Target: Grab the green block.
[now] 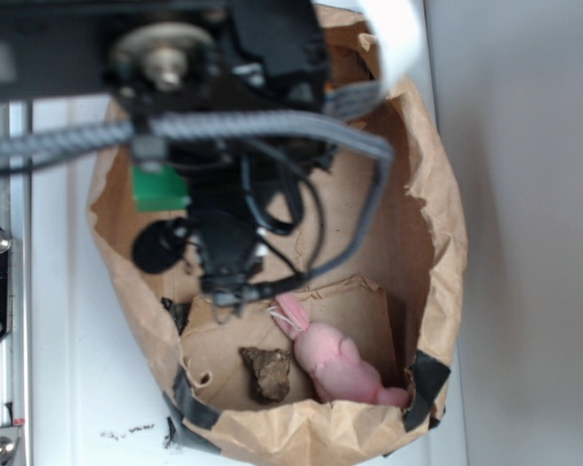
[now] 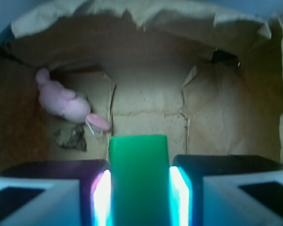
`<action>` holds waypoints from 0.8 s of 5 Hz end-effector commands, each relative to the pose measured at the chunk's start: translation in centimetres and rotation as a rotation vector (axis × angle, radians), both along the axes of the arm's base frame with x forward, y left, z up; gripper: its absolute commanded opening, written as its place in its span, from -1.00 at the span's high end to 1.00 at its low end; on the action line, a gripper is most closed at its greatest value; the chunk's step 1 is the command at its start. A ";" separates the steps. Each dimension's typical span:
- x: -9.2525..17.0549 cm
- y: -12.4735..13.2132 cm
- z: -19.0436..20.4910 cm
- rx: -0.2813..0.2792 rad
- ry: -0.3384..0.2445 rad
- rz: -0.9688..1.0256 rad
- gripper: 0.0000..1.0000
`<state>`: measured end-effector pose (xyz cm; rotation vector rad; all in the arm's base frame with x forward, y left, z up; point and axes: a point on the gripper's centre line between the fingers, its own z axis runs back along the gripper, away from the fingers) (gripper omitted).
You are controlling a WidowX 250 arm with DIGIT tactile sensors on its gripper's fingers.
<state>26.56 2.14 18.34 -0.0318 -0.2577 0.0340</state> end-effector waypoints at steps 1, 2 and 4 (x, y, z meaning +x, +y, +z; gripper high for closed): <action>2.0 0.8 2.3 0.005 -0.060 0.019 1.00; 2.1 0.7 2.2 0.004 -0.060 0.019 1.00; 2.3 0.9 2.1 0.004 -0.058 0.021 1.00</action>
